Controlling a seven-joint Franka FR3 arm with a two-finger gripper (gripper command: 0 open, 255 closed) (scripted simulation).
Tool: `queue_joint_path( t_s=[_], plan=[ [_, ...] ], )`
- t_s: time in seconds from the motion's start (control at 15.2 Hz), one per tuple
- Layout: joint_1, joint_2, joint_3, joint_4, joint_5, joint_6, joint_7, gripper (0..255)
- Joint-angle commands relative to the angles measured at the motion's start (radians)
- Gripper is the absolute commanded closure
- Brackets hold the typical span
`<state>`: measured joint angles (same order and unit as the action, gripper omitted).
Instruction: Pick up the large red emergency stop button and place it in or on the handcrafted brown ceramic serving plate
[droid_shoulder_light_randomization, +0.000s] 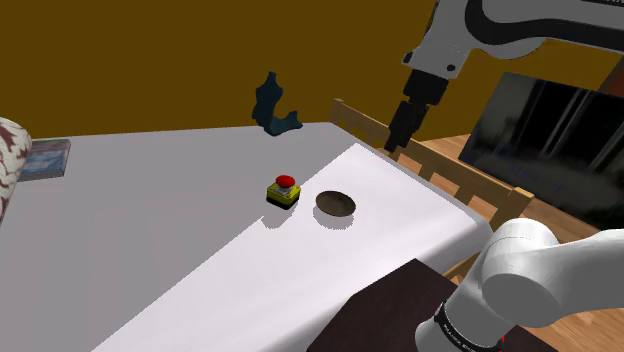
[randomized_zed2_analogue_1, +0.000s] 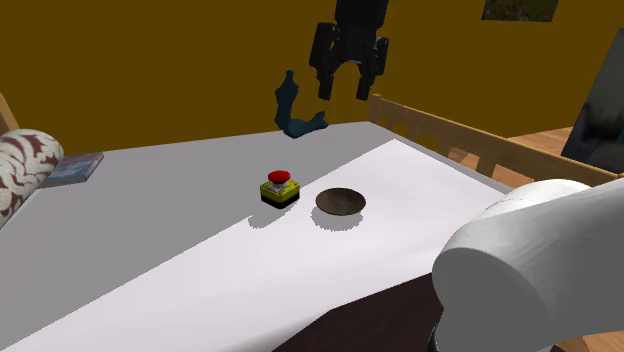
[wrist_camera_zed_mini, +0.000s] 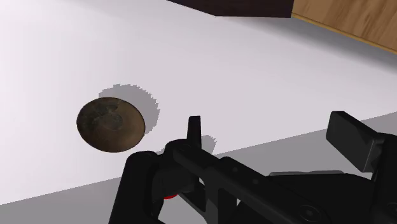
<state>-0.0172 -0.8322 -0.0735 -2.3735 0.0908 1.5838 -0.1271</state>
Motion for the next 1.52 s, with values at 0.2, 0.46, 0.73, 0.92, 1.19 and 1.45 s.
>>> queue_joint_path(
  t_s=[0.2,0.46,0.73,0.92,1.19,1.45],
  plan=[
    [-0.002,0.06,0.003,-0.041,-0.004,0.116,-0.004,0],
    [-0.004,0.161,0.005,-0.075,-0.008,0.269,-0.008,0],
    [-0.005,0.282,0.005,-0.085,-0.011,0.419,-0.011,0],
    [-0.006,0.383,0.004,-0.076,-0.011,0.525,-0.013,0],
    [-0.006,0.528,0.001,-0.043,-0.009,0.655,-0.017,0],
    [-0.007,0.679,-0.003,0.014,-0.005,0.768,-0.02,0]
  ],
)
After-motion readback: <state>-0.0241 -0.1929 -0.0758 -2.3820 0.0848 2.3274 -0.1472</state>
